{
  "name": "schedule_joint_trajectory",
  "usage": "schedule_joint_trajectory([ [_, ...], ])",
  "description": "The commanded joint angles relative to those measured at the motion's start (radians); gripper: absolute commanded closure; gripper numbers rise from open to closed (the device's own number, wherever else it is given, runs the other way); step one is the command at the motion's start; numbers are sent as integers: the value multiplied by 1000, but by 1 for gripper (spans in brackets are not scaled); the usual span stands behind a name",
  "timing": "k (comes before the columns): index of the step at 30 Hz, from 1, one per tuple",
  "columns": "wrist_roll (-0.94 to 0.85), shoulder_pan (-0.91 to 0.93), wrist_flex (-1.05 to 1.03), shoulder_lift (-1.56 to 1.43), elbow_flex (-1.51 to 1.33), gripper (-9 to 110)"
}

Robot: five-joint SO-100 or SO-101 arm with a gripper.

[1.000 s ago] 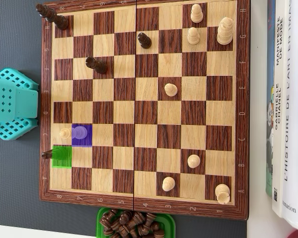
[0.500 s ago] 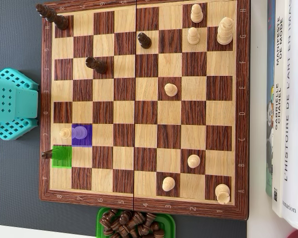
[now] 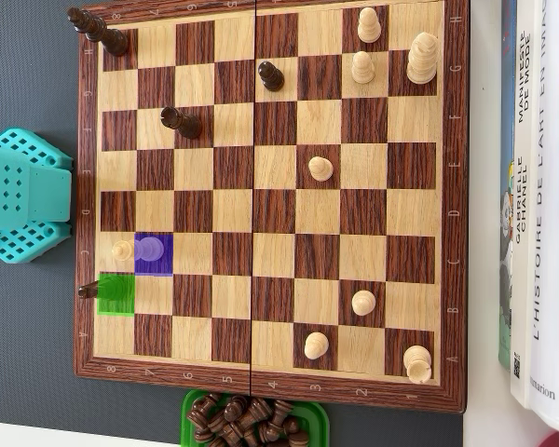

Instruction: Play chess

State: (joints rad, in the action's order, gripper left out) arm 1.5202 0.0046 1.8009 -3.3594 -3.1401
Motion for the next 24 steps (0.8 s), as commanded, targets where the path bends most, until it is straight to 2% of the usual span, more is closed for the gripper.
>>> schedule_joint_trajectory([
  [1, 2, 3, 3, 14, -20, 86],
  [24, 2, 0, 3, 14, -20, 86],
])
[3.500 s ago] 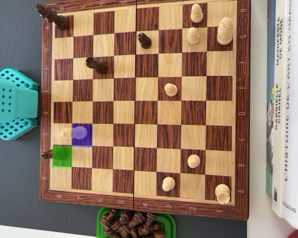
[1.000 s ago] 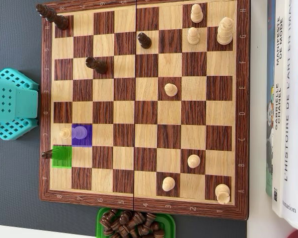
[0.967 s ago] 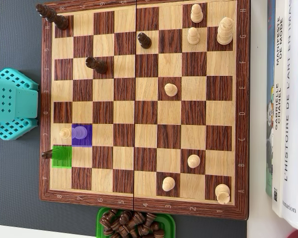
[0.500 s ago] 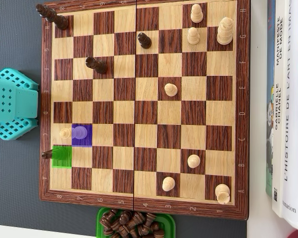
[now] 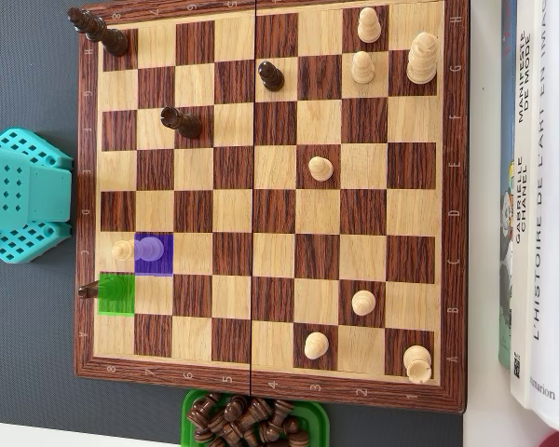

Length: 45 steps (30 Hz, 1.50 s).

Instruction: Play chess

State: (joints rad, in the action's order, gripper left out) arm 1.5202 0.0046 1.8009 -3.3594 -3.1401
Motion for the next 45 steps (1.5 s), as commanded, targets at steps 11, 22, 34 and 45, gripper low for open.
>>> schedule_joint_trajectory([
  [11, -6, 6, 0, 15, -20, 86],
  [22, -8, 6, -86, 17, -20, 86],
  [34, -9, 8, -522, 14, -20, 86],
  [45, -204, -6, -1062, 14, 114, 86],
])
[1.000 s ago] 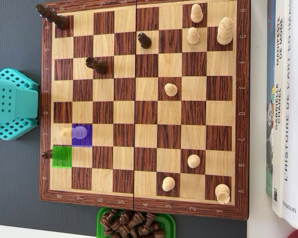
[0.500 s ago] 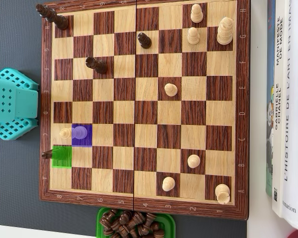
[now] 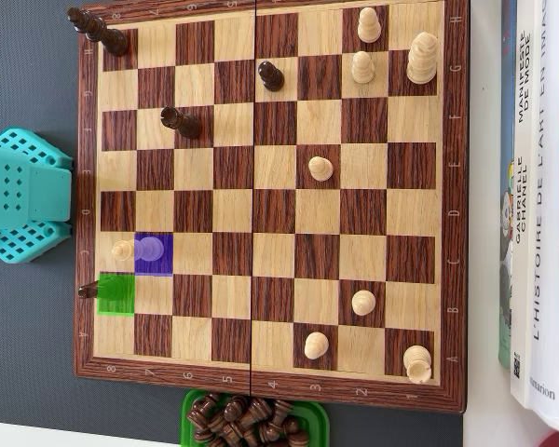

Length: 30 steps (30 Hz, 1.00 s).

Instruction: Play chess

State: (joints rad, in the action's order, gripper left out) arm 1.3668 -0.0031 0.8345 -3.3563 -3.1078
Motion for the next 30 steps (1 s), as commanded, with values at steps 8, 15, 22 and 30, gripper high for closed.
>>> schedule_joint_trajectory([
  [8, -67, 18, -653, 14, 314, 86],
  [15, -67, 94, -1218, 14, 480, 86],
  [22, -60, 207, -1805, 72, 712, 86],
  [30, -66, 324, -2200, 359, 957, 86],
])
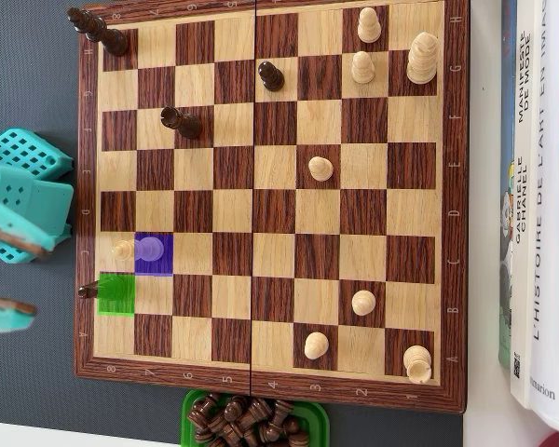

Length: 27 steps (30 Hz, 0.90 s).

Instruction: Play chess

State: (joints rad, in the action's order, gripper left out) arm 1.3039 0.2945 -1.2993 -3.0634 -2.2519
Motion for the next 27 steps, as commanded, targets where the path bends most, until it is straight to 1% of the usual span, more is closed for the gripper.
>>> schedule_joint_trajectory([
  [1, -3, 34, -103, 98, 126, 86],
  [7, -21, 129, -273, 238, 245, 86],
  [12, -192, 207, -373, 325, 324, 86],
  [20, -388, 221, -387, 525, 354, 86],
  [27, -555, 370, -399, 673, 348, 86],
])
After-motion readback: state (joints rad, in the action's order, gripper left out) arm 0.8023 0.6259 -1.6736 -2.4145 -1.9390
